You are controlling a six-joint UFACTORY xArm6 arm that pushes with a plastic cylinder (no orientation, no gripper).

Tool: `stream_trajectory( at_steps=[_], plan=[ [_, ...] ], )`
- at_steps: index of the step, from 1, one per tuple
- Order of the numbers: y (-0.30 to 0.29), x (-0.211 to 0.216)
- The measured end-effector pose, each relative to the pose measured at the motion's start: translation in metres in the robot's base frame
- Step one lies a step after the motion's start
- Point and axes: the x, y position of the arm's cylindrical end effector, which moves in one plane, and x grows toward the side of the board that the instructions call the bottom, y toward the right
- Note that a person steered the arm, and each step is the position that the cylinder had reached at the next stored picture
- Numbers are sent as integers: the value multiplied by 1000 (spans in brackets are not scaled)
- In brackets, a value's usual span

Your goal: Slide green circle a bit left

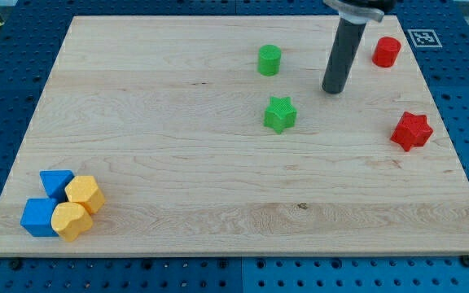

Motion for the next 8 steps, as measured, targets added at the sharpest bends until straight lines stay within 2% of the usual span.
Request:
stream_trajectory(
  at_steps=[1, 2, 4, 6, 8],
  plan=[
    [0, -45],
    [-1, -73],
    [-4, -73],
    [-64, -80],
    [-65, -35]
  ],
)
